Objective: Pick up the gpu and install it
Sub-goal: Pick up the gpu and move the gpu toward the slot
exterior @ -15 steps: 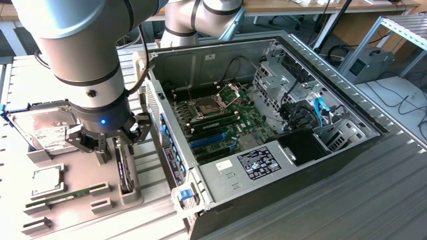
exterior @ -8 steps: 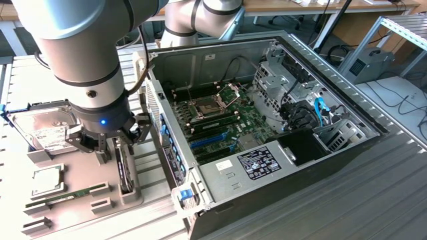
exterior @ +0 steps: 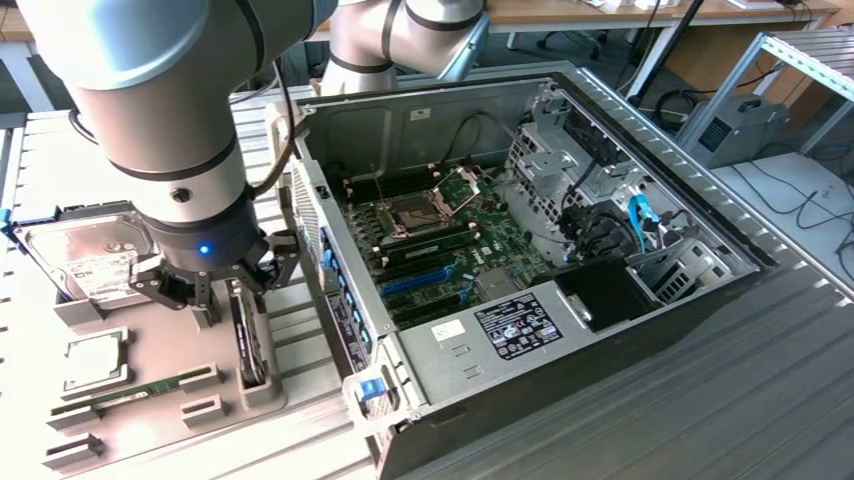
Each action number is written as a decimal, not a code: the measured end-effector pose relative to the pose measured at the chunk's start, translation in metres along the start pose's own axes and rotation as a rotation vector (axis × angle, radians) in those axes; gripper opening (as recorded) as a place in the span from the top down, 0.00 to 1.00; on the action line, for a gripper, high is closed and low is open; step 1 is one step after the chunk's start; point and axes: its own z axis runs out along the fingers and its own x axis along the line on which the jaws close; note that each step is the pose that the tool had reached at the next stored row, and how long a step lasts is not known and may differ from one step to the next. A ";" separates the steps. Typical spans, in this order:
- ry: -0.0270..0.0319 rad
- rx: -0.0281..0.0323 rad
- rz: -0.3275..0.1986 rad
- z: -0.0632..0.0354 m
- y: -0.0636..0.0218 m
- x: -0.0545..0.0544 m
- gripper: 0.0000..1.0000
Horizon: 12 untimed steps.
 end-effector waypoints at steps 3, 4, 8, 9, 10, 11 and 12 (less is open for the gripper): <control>-0.0001 0.0018 0.000 0.0045 0.0027 0.000 0.52; -0.0001 0.0019 0.000 0.0065 0.0032 0.000 0.52; -0.0001 0.0018 0.000 0.0074 0.0032 0.000 0.72; -0.0001 0.0019 0.000 0.0074 0.0032 0.000 0.74; -0.0001 0.0018 0.000 0.0074 0.0032 0.000 0.74; -0.0001 0.0018 0.000 0.0074 0.0032 0.000 0.74; -0.0001 0.0018 0.000 0.0073 0.0032 0.000 0.74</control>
